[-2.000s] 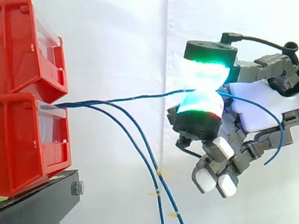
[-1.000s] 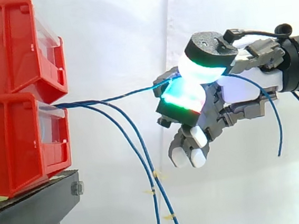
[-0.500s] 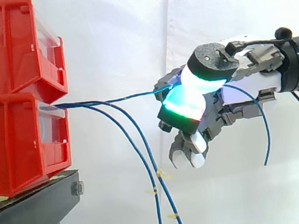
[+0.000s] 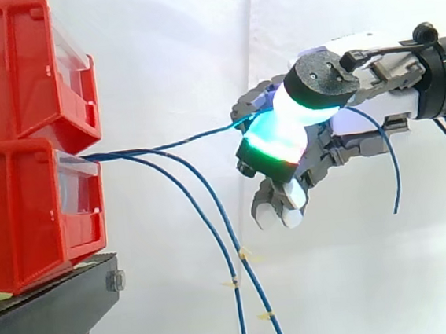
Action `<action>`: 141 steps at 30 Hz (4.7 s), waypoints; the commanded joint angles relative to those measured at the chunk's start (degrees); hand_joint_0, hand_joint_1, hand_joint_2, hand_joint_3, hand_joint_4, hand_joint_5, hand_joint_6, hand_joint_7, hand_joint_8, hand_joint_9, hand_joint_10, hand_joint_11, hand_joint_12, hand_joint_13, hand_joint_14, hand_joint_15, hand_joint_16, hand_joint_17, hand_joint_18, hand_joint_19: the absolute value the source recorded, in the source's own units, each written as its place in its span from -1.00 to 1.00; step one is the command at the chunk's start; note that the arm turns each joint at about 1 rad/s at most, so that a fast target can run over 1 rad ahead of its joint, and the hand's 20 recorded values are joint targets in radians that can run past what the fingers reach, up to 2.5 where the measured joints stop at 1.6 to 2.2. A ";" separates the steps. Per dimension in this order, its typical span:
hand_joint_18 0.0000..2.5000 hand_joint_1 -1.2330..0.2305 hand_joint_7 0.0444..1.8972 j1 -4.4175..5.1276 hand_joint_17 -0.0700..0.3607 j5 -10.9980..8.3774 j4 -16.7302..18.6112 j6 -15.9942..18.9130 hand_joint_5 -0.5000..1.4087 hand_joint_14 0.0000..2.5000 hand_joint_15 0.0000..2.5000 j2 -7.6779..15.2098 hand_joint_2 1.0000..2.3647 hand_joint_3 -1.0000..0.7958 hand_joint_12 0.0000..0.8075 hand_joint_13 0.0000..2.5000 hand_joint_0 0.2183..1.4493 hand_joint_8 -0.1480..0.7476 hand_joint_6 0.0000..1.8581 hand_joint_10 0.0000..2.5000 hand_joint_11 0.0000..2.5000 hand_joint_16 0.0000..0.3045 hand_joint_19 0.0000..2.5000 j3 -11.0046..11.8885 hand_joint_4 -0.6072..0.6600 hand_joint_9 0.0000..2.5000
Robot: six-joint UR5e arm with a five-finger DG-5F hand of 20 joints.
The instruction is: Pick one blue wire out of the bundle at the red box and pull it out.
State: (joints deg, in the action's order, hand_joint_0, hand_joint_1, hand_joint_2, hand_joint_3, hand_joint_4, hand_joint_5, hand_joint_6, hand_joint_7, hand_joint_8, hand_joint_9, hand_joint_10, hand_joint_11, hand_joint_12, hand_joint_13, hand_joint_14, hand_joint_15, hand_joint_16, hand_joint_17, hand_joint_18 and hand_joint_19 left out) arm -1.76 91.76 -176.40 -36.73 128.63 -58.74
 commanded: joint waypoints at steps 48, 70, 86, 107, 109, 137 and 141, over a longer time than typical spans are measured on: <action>-0.51 -0.32 0.18 0.79 -0.09 -8.79 -7.12 4.74 -0.62 -0.99 -0.60 -0.14 -0.99 -0.36 0.06 -0.45 -0.43 0.06 -0.05 -0.99 -0.50 -0.63 -0.53 0.65 0.18 -0.30; -0.52 -0.16 0.13 0.79 -0.03 -8.79 -7.82 5.18 -0.62 -0.99 -0.59 -0.05 -1.00 -0.41 0.11 -0.45 -0.55 0.10 -0.08 -0.99 -0.50 -0.60 -0.51 0.65 0.20 -0.30; -0.58 0.09 0.15 0.88 -0.04 -8.71 -8.53 6.94 -0.63 -0.98 -0.59 -0.14 -0.99 -0.33 0.10 -0.47 -0.52 0.09 -0.09 -0.99 -0.52 -0.60 -0.48 0.65 0.18 -0.30; -0.53 0.01 0.14 0.88 -0.04 -8.79 -8.61 7.11 -0.62 -0.98 -0.59 -0.14 -1.00 -0.39 0.11 -0.44 -0.53 0.10 -0.09 -0.99 -0.52 -0.60 -0.51 0.65 0.21 -0.29; -0.54 0.07 0.13 0.88 -0.03 -8.79 -8.70 7.11 -0.63 -0.98 -0.58 -0.14 -1.00 -0.43 0.11 -0.45 -0.54 0.11 -0.09 -0.99 -0.53 -0.59 -0.50 0.65 0.21 -0.29; -0.54 -0.36 0.24 0.88 -0.08 -8.79 -9.05 8.43 -0.62 -0.98 -0.60 -0.14 -0.98 -0.20 0.05 -0.45 -0.39 0.05 -0.04 -0.98 -0.50 -0.63 -0.53 0.65 0.17 -0.31; -0.54 -0.36 0.24 0.88 -0.08 -8.88 -9.05 8.43 -0.62 -0.98 -0.60 -0.14 -0.97 -0.15 0.05 -0.45 -0.40 0.05 -0.04 -0.98 -0.50 -0.63 -0.53 0.65 0.14 -0.30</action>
State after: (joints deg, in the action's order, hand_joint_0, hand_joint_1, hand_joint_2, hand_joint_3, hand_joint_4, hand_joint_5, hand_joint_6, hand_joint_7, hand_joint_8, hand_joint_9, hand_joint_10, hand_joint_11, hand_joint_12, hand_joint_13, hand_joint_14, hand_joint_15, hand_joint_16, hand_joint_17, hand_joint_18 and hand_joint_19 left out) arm -0.88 82.90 -185.41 -28.40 128.50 -58.09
